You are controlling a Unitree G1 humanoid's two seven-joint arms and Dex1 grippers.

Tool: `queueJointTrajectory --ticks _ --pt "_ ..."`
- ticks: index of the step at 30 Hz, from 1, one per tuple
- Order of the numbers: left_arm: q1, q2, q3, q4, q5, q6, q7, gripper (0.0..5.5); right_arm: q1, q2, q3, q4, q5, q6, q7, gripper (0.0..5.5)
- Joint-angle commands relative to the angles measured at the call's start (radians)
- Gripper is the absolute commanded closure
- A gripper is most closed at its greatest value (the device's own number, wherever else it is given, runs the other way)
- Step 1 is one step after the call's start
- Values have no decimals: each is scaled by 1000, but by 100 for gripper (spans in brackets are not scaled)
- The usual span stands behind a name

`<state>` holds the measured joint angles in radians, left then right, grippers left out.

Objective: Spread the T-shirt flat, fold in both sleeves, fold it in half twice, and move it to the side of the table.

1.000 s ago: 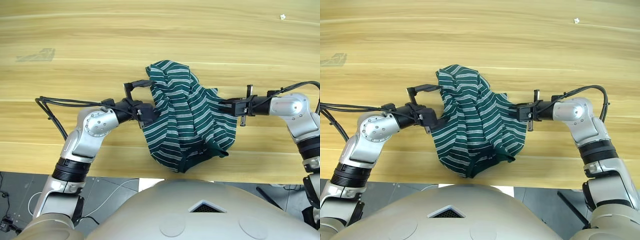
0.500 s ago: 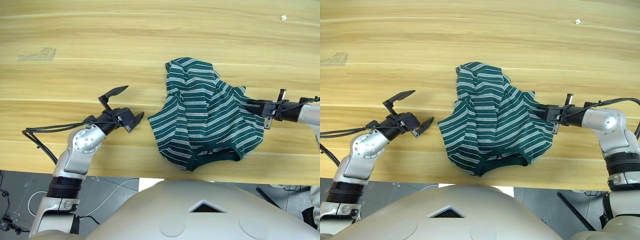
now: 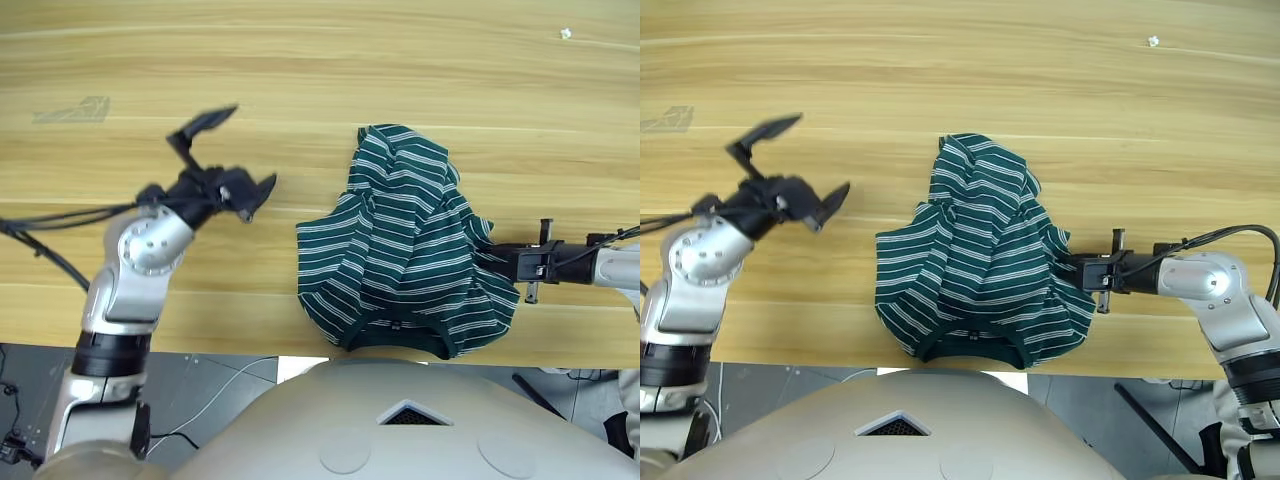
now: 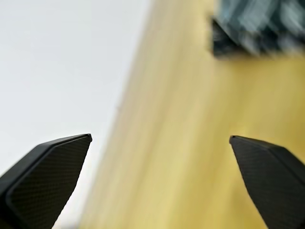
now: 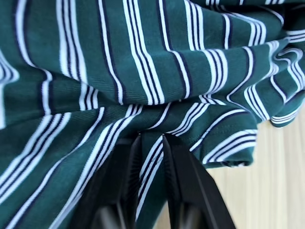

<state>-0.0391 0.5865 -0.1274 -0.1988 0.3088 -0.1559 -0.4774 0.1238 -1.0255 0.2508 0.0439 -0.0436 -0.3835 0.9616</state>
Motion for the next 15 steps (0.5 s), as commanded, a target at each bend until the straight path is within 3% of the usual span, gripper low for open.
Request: queueJointTrajectory --ticks 1,4,8,15 --pt "-82 -126 -161 165 20 -3 -28 14 -26 32 45 41 -72 39 20 465" --pt "-81 -171 -246 257 49 -26 -30 14 -61 47 63 67 -92 29 25 465" --pt "16 -111 -352 275 107 -88 -84 14 -91 58 78 90 -104 18 28 465" --pt "105 -4 -335 288 136 -117 -64 14 -107 69 95 125 -117 10 28 465"
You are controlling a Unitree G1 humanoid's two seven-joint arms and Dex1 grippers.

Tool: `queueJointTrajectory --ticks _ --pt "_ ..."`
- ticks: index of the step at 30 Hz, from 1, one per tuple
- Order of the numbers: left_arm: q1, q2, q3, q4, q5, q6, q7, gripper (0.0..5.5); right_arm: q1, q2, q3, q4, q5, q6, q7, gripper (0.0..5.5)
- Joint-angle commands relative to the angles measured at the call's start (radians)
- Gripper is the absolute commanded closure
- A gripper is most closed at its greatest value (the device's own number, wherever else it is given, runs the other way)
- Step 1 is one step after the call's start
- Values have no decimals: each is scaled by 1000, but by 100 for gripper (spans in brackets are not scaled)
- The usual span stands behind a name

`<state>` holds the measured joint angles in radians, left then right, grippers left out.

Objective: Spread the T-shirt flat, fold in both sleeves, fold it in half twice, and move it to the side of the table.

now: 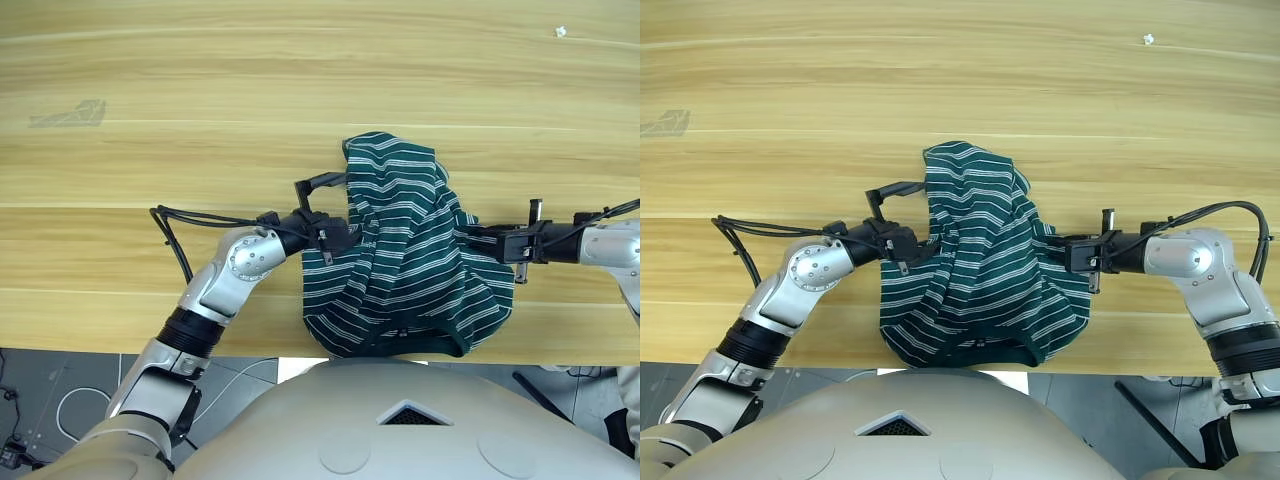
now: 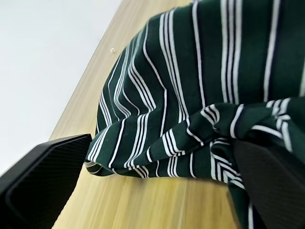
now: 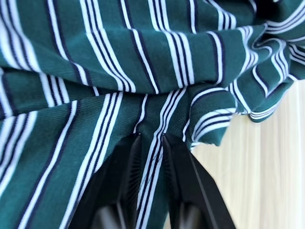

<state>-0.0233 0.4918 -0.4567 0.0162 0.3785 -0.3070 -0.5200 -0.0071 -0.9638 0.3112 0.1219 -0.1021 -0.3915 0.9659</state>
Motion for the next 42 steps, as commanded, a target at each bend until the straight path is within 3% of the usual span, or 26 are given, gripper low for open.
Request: queueJointTrajectory --ticks 1,5,10,14,18,24,31,34,38,42 --pt "103 114 10 81 74 31 -6 14 27 3 31 56 -58 17 21 465" --pt "218 271 147 120 81 1 89 14 79 -40 -2 98 -87 3 -25 465" --pt "313 371 292 85 31 -2 131 14 130 -60 -13 93 -87 -8 -41 465" --pt "325 355 299 37 34 15 129 14 151 -53 3 8 -104 -1 -35 465" --pt "364 340 272 -42 56 26 128 14 245 -74 6 -159 77 45 65 465" --pt "400 335 278 -188 56 41 114 14 88 35 -145 -126 145 43 -78 465" --pt "400 333 348 -300 -1 81 76 14 82 -2 -221 -142 220 86 14 465" --pt "397 323 347 -295 14 83 72 14 -20 80 -221 -90 200 90 -39 465" --pt "355 312 338 -275 44 83 74 14 -189 295 -121 63 163 152 -93 465" --pt "321 312 343 -258 51 76 71 14 -277 404 -80 207 157 230 -83 465"
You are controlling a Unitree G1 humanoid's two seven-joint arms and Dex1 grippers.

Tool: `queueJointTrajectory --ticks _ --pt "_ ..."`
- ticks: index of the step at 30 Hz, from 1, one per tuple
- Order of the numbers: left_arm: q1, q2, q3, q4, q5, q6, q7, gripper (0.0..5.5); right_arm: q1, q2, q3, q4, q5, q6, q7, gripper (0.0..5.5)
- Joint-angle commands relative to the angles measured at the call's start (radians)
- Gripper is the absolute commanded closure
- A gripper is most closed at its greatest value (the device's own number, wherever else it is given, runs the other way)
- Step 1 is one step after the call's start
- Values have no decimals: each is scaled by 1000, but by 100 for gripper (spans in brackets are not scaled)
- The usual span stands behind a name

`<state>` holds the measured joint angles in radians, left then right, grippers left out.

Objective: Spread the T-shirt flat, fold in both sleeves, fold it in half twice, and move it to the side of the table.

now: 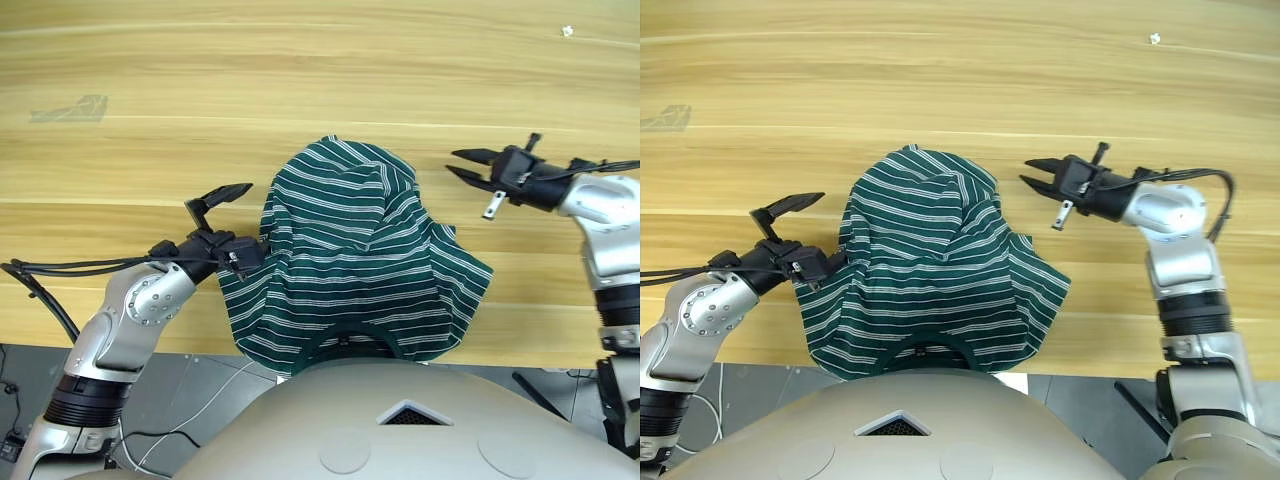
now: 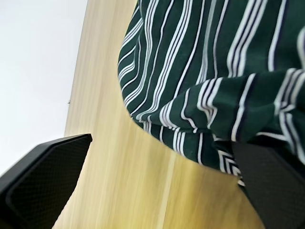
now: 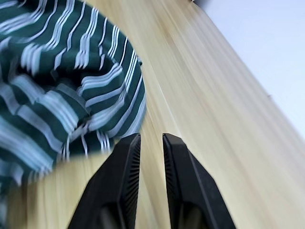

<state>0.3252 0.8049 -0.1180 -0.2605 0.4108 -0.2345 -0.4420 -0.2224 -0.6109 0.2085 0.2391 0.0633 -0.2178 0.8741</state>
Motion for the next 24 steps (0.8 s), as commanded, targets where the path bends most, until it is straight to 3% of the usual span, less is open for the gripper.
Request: queueJointTrajectory --ticks 1,24 --pt "-33 -2 9 21 19 2 -6 14 -78 74 34 130 -30 61 -5 465" --pt "-11 -29 1 33 80 -30 23 14 46 126 154 227 -144 92 -1 465"
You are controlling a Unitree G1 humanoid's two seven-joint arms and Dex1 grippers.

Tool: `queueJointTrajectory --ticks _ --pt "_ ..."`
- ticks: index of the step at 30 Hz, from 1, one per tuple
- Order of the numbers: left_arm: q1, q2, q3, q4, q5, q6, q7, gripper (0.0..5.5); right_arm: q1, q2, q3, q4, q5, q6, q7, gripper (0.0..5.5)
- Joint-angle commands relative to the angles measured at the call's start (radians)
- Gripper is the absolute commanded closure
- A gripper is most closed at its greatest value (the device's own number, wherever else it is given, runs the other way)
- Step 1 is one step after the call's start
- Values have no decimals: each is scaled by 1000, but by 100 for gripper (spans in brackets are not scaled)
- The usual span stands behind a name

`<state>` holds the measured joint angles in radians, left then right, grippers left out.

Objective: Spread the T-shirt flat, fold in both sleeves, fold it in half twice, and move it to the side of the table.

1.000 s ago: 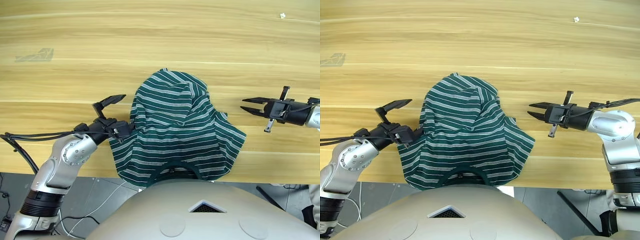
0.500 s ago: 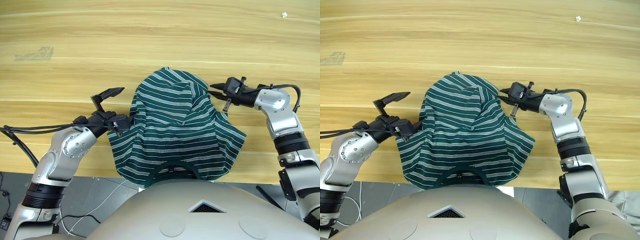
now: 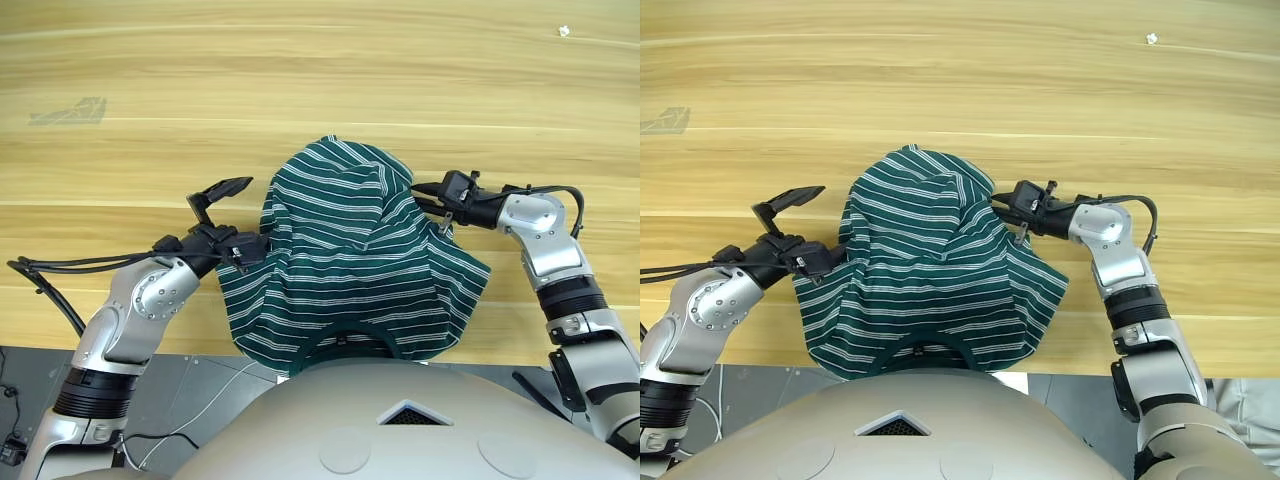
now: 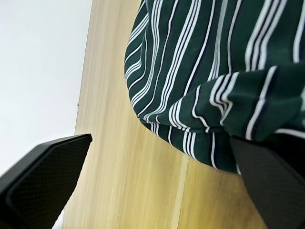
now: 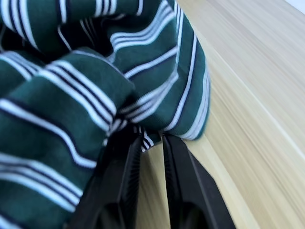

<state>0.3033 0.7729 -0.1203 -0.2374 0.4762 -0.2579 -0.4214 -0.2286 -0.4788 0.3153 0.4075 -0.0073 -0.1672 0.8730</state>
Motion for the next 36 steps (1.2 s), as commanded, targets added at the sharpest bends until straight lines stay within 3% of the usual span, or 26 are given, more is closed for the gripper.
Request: queueJointTrajectory --ticks 1,7,16,26,36 --pt "17 2 5 10 17 -8 5 14 53 -9 49 64 -77 46 -5 465" --pt "25 1 6 6 25 -7 12 10 66 -12 52 65 -64 78 -4 545" --pt "27 1 8 11 46 -5 24 10 98 -52 61 43 -76 70 5 545" --pt "31 0 1 16 60 -6 29 10 -47 -147 -101 161 -70 -40 -136 545" --pt "29 3 -8 27 69 -7 27 10 -138 -152 -143 238 -113 -106 -223 545"
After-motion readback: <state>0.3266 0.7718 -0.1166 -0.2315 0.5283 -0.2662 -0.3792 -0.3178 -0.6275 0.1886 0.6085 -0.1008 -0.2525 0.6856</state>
